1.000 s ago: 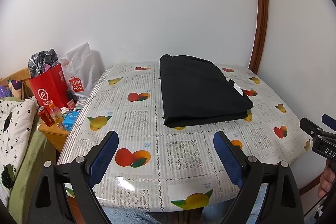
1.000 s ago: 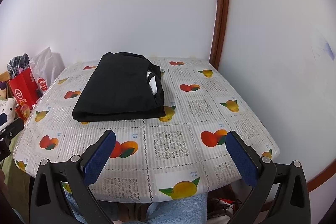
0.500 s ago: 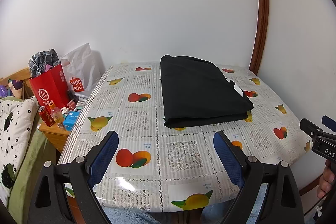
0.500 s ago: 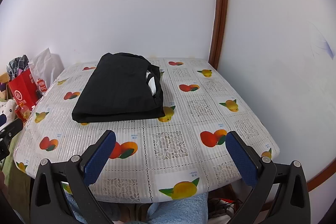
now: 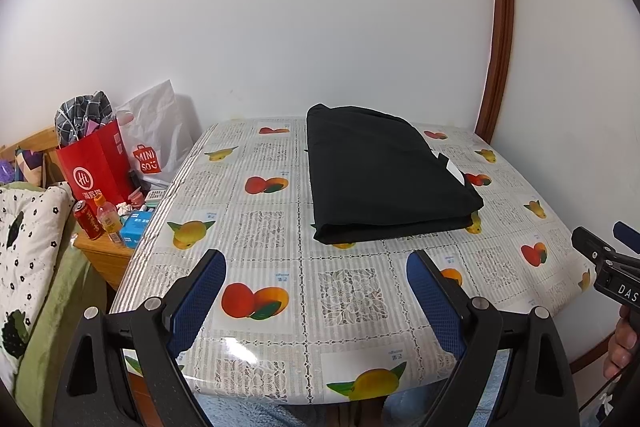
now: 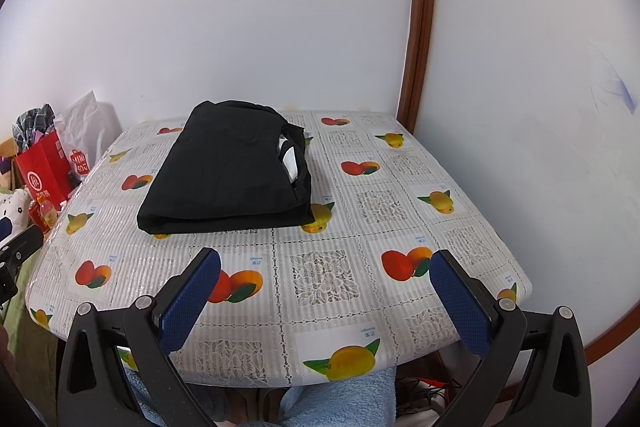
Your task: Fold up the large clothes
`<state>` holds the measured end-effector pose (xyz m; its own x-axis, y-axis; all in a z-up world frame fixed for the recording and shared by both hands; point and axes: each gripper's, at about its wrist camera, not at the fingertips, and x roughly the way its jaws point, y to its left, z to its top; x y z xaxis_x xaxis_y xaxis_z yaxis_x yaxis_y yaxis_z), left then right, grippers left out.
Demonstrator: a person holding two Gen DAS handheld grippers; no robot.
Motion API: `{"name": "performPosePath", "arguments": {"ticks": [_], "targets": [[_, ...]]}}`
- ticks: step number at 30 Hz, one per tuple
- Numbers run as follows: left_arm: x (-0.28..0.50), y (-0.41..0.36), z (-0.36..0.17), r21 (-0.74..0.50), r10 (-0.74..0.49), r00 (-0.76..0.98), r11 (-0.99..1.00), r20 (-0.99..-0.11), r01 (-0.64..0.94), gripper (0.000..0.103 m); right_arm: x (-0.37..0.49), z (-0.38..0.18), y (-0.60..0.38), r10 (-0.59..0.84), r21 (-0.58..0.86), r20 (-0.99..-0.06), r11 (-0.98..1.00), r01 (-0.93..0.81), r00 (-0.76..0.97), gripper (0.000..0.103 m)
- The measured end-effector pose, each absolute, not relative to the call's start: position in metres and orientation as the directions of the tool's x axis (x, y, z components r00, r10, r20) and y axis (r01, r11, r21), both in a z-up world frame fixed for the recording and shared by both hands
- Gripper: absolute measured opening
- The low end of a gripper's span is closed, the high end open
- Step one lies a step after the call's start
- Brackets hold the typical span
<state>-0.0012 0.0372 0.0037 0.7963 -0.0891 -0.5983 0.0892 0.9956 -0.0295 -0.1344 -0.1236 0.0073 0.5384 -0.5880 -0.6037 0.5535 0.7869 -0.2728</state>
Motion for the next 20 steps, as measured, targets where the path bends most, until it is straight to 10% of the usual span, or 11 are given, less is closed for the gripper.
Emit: {"name": "performPosePath", "arguments": {"ticks": [20], "targets": [[-0.0006, 0.0368, 0.003, -0.035, -0.086, 0.795, 0.996, -0.601, 0.081, 0.092, -0.1345, 0.0101, -0.1225, -0.588, -0.271, -0.601, 0.787, 0.554, 0.542, 0.103]]}}
